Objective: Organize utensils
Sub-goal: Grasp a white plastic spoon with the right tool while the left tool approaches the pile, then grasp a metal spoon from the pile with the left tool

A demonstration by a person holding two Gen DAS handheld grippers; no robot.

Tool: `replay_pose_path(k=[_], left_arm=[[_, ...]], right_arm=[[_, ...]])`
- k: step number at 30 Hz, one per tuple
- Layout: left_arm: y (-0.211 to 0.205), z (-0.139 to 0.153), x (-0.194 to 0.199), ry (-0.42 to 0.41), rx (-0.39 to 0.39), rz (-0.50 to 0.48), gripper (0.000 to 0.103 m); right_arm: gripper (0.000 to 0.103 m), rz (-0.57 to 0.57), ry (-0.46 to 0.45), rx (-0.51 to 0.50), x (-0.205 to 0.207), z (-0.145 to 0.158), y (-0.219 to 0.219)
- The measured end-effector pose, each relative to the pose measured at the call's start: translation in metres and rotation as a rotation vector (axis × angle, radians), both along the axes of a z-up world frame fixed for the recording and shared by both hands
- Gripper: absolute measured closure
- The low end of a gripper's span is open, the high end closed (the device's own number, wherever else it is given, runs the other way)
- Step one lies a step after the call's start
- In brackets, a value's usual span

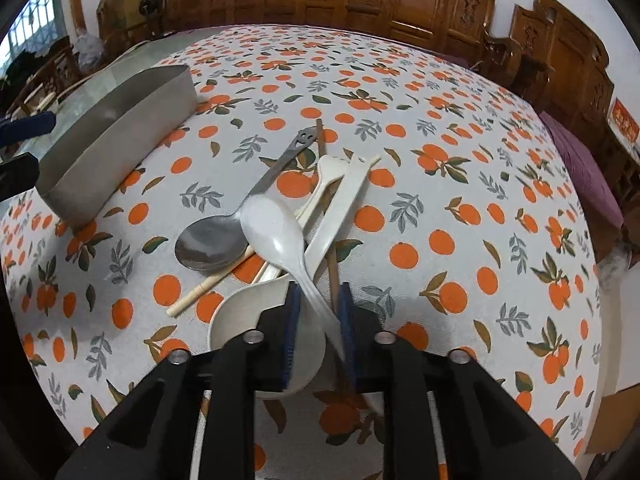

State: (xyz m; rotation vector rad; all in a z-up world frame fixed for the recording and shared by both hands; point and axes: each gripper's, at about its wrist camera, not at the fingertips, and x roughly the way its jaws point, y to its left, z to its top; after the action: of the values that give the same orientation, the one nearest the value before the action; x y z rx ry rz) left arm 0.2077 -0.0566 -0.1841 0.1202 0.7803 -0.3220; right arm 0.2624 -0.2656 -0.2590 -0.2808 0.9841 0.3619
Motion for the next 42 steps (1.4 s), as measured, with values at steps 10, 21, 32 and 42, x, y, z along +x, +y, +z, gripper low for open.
replay_pose_path(k=[10,21,32,42], left_arm=[[-0.013,-0.008,0.007,0.022,0.009,-0.015,0.015],[-0.041,-0.022,0.024,0.060,0.049,-0.023,0.015],[-0.079,-0.056,0.053,0.207,-0.008,-0.040,0.027],[-0.088,-0.075,0.063,0.243,-0.027,-0.018,0.040]], right_arm=[[0.094,0.014,-0.064,0.146,-0.002,0.024,-0.002],[0.094,-0.147,-0.125,0.180,0.012,0.035,-0.034],[0.094,-0.216,-0.088,0.193,0.020,0.023,-0.054],[0.094,-0.200,-0.079,0.201,0.020,0.023,-0.050]])
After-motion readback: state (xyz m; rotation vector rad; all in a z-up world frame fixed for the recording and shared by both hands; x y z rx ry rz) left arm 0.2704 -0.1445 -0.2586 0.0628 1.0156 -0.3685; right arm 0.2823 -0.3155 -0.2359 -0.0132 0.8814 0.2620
